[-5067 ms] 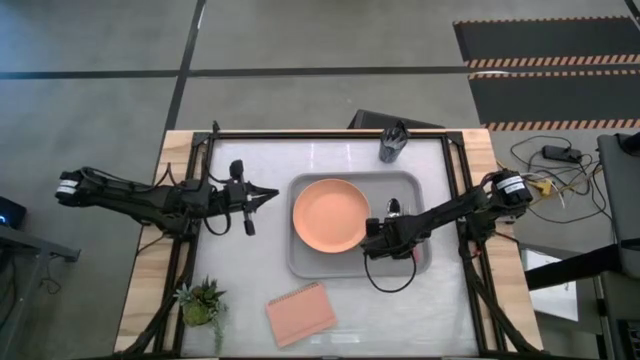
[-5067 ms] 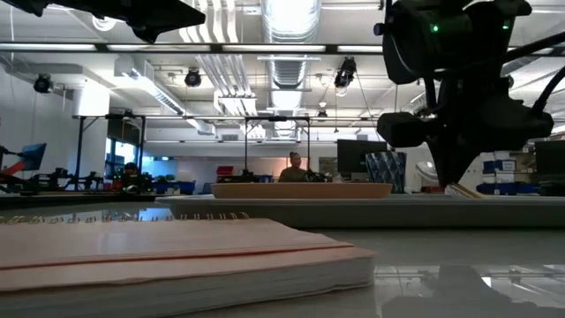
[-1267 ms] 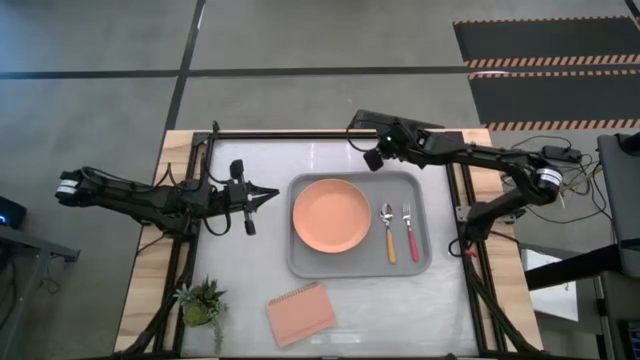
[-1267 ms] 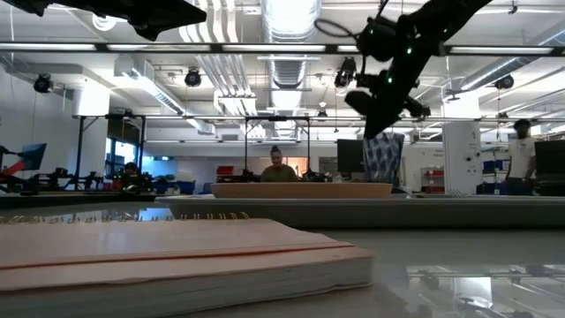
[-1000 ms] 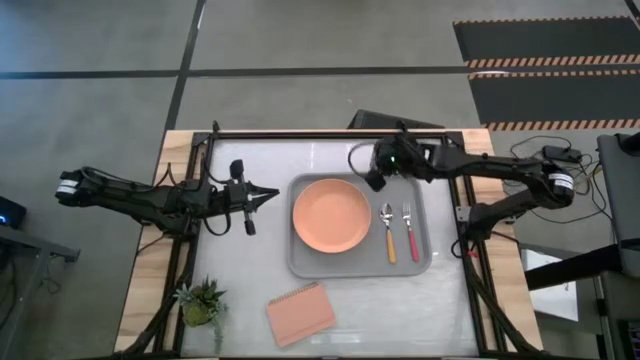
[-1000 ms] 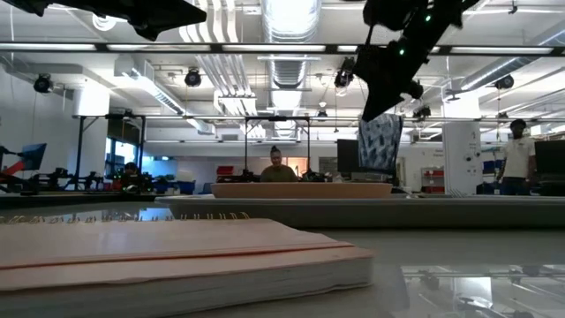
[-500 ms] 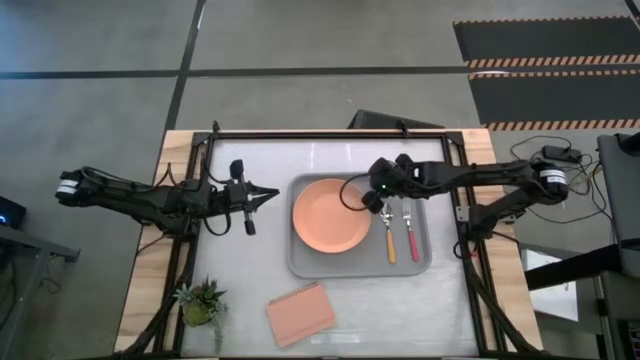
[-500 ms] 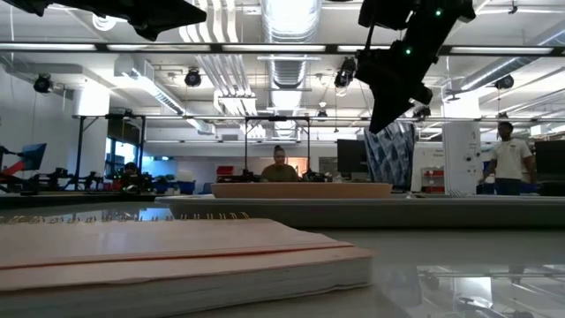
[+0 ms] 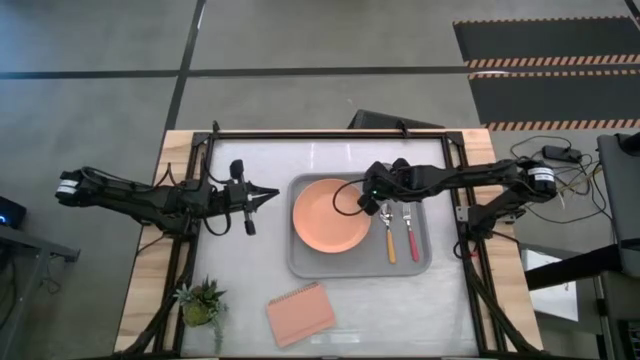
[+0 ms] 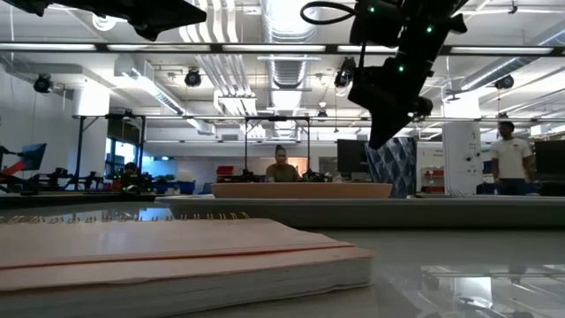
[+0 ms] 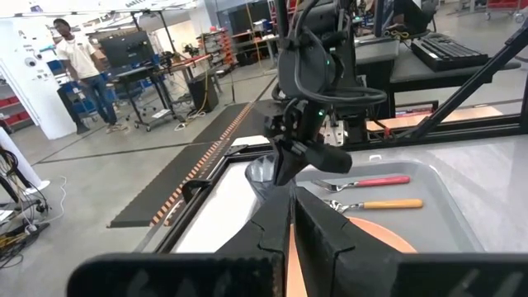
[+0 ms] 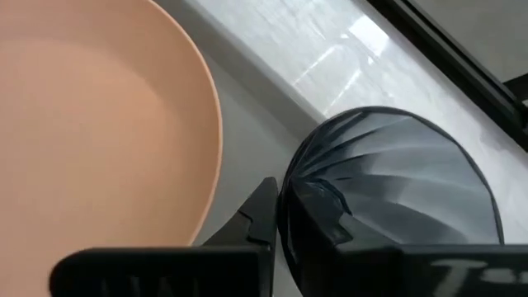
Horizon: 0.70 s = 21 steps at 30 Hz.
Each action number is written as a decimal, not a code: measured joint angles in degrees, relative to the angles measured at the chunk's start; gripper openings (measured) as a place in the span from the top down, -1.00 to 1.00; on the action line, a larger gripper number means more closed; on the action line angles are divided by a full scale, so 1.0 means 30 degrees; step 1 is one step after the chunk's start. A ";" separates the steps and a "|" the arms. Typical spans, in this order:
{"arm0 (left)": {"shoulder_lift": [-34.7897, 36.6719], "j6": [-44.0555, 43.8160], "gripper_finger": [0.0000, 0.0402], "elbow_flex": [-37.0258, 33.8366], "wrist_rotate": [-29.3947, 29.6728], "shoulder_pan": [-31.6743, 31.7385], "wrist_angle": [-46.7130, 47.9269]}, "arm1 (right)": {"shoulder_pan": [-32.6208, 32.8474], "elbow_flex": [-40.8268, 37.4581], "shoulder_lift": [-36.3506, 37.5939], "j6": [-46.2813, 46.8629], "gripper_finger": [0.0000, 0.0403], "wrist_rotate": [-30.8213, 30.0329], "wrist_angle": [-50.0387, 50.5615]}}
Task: Pick and place plate/cup/fork/spoon on tray
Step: Put the black cup on the top right of the gray serving tray, then return to Home Position
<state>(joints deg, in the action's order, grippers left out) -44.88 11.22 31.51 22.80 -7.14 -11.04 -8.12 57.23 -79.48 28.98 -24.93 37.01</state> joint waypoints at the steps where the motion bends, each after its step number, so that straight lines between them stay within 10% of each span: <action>1: 0.0000 0.0000 1.00 0.0000 0.0003 0.0000 0.0001 | 0.0000 0.0000 -0.0046 -0.0002 0.89 -0.0075 0.0007; 21: 0.0000 -0.0007 1.00 0.0000 0.0003 0.0000 0.0063 | 0.0822 0.0000 0.2893 -0.0575 0.43 -0.0051 0.0146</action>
<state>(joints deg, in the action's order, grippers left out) -44.88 11.20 31.51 22.81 -7.14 -10.85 -5.66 57.23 -70.80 27.25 -25.08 37.45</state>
